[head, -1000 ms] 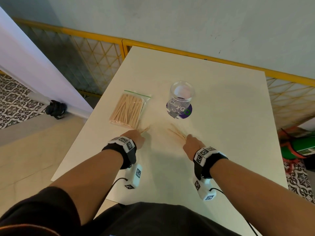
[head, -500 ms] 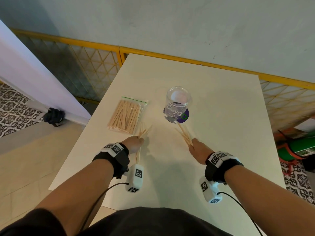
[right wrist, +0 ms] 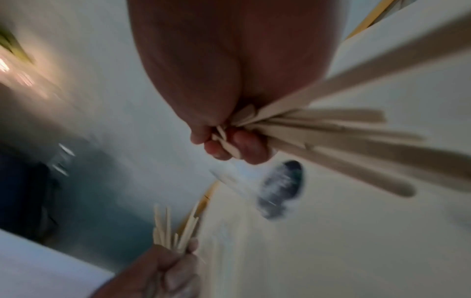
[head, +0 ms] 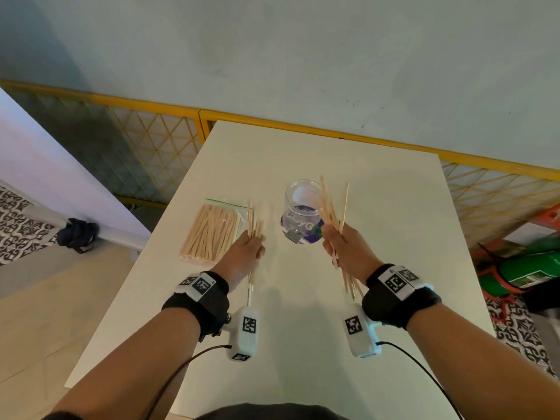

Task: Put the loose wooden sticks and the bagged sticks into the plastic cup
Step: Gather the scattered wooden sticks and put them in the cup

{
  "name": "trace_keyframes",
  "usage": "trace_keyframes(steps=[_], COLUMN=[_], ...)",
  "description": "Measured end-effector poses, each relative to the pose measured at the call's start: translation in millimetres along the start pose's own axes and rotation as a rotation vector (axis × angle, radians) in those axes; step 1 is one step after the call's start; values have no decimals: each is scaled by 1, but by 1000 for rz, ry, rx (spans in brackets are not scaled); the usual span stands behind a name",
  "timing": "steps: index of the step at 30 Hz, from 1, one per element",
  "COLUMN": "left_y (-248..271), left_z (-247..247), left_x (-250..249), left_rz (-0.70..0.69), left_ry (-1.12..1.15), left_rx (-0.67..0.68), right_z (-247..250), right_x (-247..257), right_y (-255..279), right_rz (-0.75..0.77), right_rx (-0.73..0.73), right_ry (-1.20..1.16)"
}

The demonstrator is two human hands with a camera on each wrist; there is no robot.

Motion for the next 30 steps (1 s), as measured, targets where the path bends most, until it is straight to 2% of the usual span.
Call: trace_keyframes(steps=[3, 6, 8, 12, 17, 21, 23, 26, 30], left_y=[-9, -20, -28, -53, -86, -107, -111, -114, -111], left_z=[7, 11, 11, 8, -4, -21, -29, -36, -39], left_x=[-51, -107, -142, -181, -171, -141, -133, -127, -124], left_rz=[-102, -219, -279, -385, -415, -417, -473, -585, -626], left_ry=[304, 513, 565, 457, 171, 20, -69, -182, -280], left_rx=[14, 53, 50, -54, -174, -134, -111, -151, -214], right_z=[10, 18, 22, 23, 14, 7, 6, 4, 9], right_x=[49, 93, 116, 128, 83, 39, 26, 21, 16], right_y=[-23, -51, -70, -105, -135, -140, -138, -135, -132], right_rz=[113, 191, 256, 316, 281, 227, 211, 237, 261], right_rx=[-113, -195, -237, -312, -354, -310, -275, -242, -243], right_ry=[-149, -441, -552, -615, -482, -299, -201, -62, 301])
Point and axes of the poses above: each hand's wrist, its own y-axis away from the middle knuckle, its own z-axis out of the back of the hand, x = y × z, the point moved 4 cm from there along -y, towards the middle knuckle, and after that the axes turned 13 degrees about -y, right-handed, at the moved point
